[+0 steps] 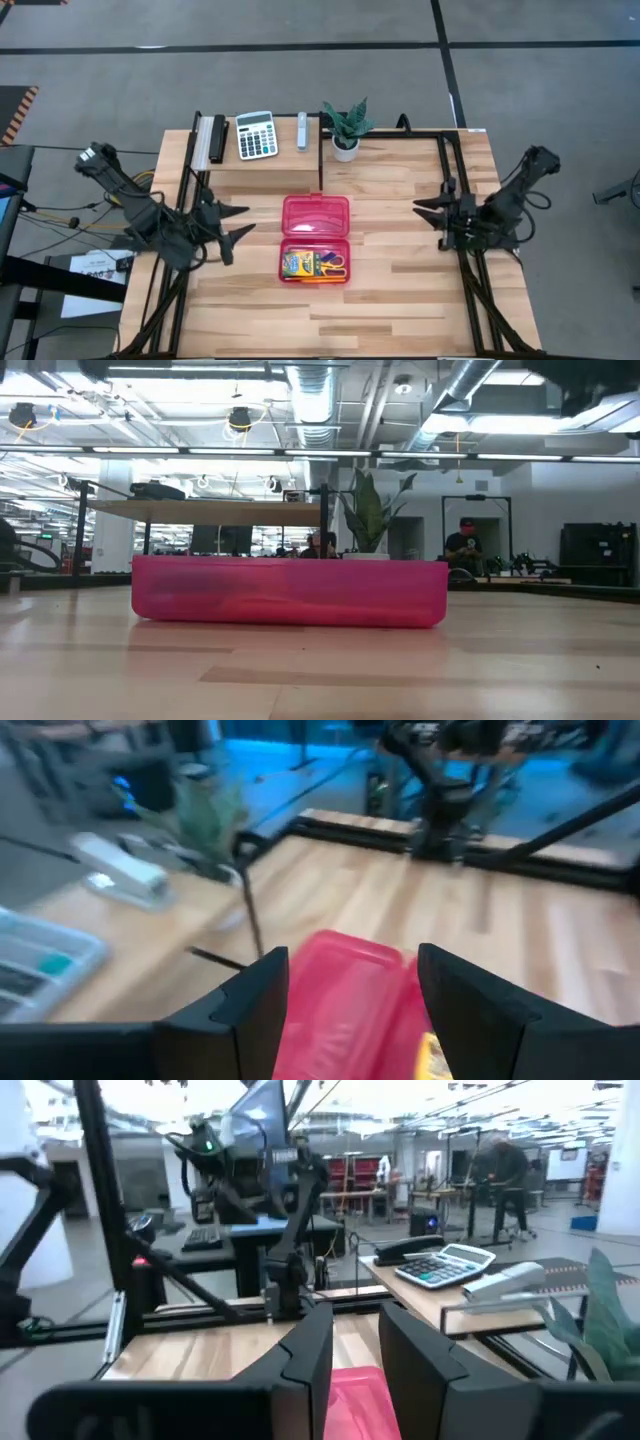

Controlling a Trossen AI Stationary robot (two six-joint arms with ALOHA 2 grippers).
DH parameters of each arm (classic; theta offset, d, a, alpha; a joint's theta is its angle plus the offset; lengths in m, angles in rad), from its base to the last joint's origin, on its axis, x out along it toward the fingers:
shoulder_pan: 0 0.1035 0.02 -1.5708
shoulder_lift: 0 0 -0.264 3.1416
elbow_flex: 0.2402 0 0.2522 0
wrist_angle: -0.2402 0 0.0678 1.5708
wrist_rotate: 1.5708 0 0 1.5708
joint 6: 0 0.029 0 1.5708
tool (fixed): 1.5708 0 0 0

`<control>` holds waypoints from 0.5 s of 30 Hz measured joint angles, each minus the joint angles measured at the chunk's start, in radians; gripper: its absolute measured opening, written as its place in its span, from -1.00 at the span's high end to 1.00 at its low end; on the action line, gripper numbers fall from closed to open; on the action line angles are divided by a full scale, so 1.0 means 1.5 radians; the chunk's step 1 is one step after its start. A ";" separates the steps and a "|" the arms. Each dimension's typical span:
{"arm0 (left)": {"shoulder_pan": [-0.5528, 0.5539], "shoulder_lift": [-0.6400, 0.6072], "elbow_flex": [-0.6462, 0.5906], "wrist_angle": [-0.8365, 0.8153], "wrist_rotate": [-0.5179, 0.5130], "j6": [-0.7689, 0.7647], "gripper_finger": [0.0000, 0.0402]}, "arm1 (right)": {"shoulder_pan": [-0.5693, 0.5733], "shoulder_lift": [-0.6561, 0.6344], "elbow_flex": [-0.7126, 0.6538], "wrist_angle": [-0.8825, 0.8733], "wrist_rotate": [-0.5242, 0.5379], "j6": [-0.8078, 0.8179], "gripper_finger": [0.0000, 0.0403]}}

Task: Pack school essentials
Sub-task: Close the red supply box

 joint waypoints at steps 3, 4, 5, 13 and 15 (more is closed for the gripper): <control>0.014 -0.098 -0.137 0.159 0.061 0.054 -0.04 | -0.025 -0.024 -0.048 0.046 0.000 0.000 0.47; 0.019 -0.133 -0.176 0.204 0.094 0.074 -0.04 | -0.034 -0.030 -0.061 0.061 0.000 0.000 0.47; 0.024 -0.169 -0.211 0.249 0.133 0.094 -0.04 | -0.043 -0.037 -0.070 0.076 0.000 0.000 0.47; 0.065 -0.478 -0.380 0.436 0.472 0.266 -0.04 | -0.100 -0.077 -0.077 0.067 -0.023 -0.037 0.47; 0.069 -0.547 -0.406 0.422 0.501 0.283 -0.04 | -0.111 -0.082 -0.077 0.039 -0.054 -0.036 0.47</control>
